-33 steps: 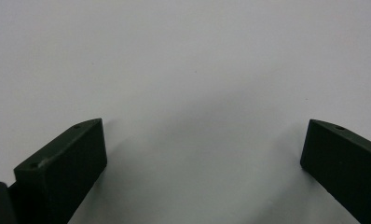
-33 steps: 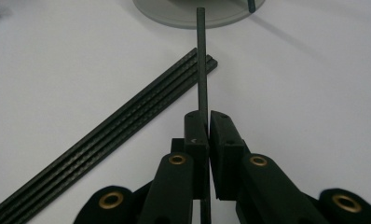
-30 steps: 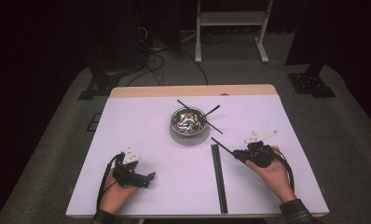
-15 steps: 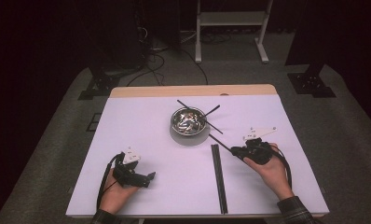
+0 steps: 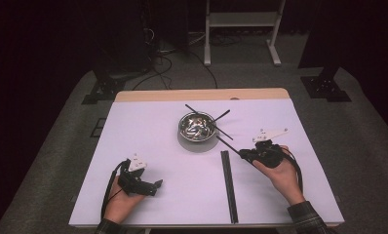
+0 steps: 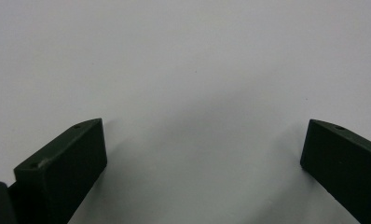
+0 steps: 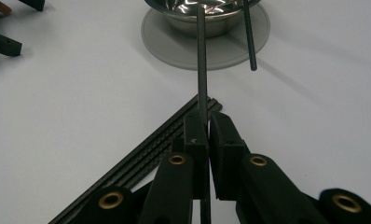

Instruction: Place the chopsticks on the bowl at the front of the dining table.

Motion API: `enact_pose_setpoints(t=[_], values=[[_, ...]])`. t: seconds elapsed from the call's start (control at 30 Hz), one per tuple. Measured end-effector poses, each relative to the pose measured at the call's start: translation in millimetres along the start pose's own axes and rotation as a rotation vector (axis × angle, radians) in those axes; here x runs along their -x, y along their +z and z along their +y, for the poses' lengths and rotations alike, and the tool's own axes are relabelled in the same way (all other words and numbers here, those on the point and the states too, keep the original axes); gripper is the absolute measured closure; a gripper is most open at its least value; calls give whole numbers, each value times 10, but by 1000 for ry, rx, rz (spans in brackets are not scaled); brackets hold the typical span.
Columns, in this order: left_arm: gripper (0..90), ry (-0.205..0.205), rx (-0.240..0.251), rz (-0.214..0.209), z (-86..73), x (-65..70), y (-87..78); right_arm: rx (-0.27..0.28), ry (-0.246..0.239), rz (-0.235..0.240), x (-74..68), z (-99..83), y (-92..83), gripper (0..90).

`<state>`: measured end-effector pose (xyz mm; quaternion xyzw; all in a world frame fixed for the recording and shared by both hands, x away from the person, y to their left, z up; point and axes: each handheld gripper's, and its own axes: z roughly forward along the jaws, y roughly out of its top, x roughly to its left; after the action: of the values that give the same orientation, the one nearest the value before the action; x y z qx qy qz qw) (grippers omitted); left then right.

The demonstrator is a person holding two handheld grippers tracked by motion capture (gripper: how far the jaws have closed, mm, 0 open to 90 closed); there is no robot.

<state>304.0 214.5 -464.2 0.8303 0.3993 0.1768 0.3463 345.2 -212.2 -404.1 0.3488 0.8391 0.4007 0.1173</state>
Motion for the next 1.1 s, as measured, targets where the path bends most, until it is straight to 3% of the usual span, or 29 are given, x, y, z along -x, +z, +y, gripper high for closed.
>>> enact_pose_setpoints(t=[0.5,1.1], values=[[0,3,-2,0,0,-1,-2,19,-6,11,-23,187,43,855],[0,2,4,2,0,-1,1,26,-13,25,-34,490,255,855]])
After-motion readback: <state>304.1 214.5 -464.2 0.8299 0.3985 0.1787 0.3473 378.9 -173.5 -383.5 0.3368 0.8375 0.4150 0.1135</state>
